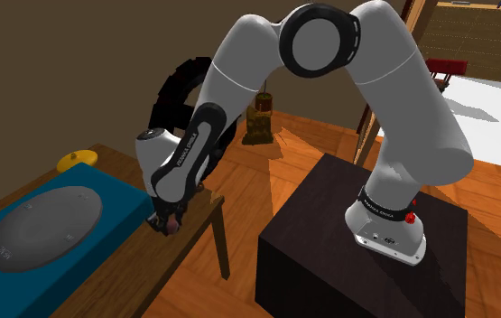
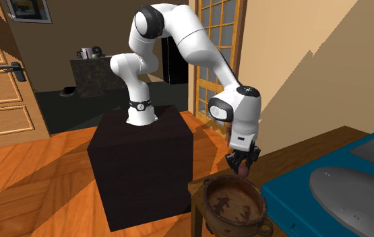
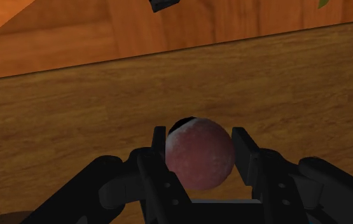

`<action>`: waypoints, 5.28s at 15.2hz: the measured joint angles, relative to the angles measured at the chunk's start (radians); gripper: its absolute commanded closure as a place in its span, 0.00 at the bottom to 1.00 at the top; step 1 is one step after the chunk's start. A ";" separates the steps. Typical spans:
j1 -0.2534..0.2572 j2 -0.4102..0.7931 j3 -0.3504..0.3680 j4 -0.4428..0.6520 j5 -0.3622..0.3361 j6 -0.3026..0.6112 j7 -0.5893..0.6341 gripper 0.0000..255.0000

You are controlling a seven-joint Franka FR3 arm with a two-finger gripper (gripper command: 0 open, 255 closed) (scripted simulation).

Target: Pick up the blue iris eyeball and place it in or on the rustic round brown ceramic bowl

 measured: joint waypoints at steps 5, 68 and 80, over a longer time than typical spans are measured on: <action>-0.008 -0.056 0.008 -0.022 0.006 -0.034 0.001 1.00; -0.208 0.002 -0.036 0.268 0.026 -0.299 -0.249 0.00; -0.224 -0.078 -0.031 0.271 0.033 -0.383 -0.253 0.00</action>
